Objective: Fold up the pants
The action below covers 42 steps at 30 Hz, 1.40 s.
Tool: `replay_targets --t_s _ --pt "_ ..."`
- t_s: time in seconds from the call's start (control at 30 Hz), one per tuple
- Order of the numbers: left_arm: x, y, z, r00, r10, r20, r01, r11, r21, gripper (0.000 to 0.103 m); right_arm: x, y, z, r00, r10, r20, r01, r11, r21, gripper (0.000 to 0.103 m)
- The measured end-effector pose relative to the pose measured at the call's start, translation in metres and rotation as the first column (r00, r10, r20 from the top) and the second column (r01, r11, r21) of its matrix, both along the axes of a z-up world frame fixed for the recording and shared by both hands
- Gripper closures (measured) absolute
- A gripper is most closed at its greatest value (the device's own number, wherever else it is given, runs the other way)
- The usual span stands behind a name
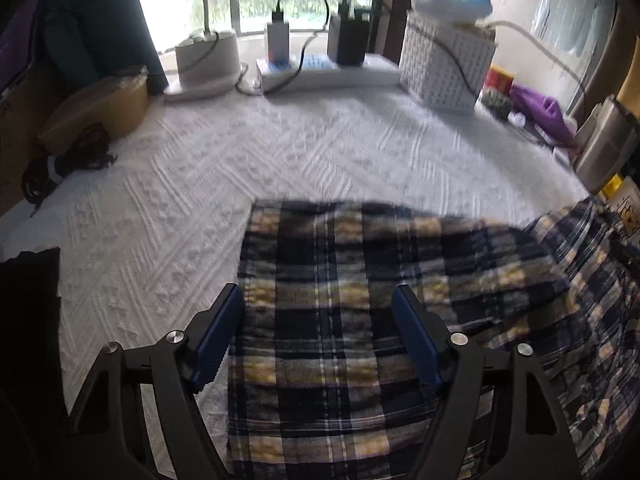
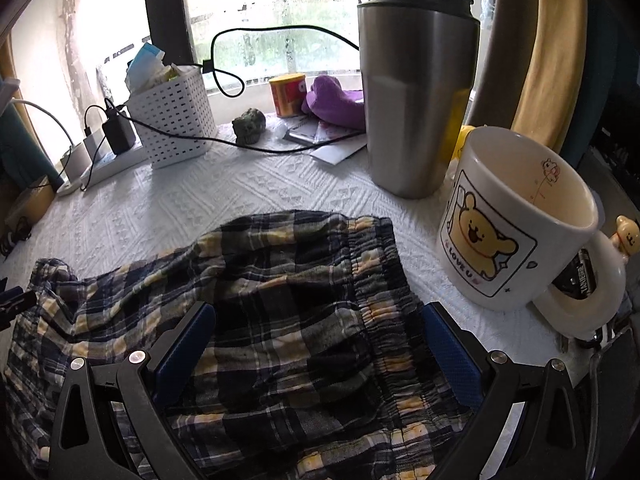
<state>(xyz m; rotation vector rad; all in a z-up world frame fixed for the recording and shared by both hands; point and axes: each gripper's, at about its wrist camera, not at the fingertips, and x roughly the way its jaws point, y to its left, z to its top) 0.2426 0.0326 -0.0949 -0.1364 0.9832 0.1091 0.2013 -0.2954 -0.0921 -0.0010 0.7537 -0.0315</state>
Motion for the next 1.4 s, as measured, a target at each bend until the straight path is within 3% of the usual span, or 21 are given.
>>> replay_targets --t_s 0.17,0.27,0.33,0.43,0.5,0.83,1.03,1.1,1.27,1.4 --pt "-0.002 -0.007 -0.002 1.000 -0.011 0.011 0.010 0.999 0.053 0.027 0.002 0.000 -0.001 1.000 0.000 -0.004 0.000 1.000 0.001 0.000" --pt "-0.005 -0.010 -0.002 0.999 -0.012 0.035 0.010 0.998 0.066 0.037 0.001 0.001 -0.002 1.000 0.001 -0.008 -0.001 1.000 -0.004 0.000" --pt "-0.008 -0.016 0.000 0.997 -0.060 0.040 0.057 0.996 0.062 0.066 0.001 0.002 -0.002 1.000 -0.001 -0.011 0.001 1.000 -0.010 0.000" --pt "-0.013 -0.026 0.003 0.994 -0.101 0.041 0.098 0.993 0.069 0.095 0.000 0.004 0.000 1.000 0.001 -0.010 -0.001 1.000 -0.013 0.000" --pt "-0.018 -0.027 0.004 0.993 -0.109 0.044 0.106 0.993 0.060 0.101 -0.003 0.006 0.002 1.000 0.003 -0.003 -0.003 1.000 -0.012 0.000" --pt "-0.054 0.017 0.029 0.994 -0.009 0.111 0.010 1.000 -0.009 0.103 -0.015 0.002 0.022 0.999 0.008 0.036 -0.008 1.000 -0.008 0.000" --pt "-0.066 0.040 0.036 0.989 0.054 0.141 -0.055 0.999 -0.003 0.103 -0.006 -0.006 0.030 1.000 0.008 0.030 -0.009 0.999 0.031 0.000" --pt "-0.069 0.050 0.038 0.985 0.079 0.151 -0.080 0.997 0.001 0.103 -0.003 -0.004 0.028 1.000 0.012 0.026 -0.013 0.999 0.050 0.006" --pt "-0.064 0.088 0.029 0.985 0.147 0.088 -0.134 0.982 -0.135 0.103 0.006 0.002 0.014 1.000 0.020 -0.019 -0.018 0.997 0.071 0.012" --pt "-0.051 0.096 0.027 0.986 0.126 0.106 -0.113 0.986 -0.122 0.100 0.007 0.007 0.017 1.000 0.022 -0.007 -0.022 0.998 0.053 0.013"
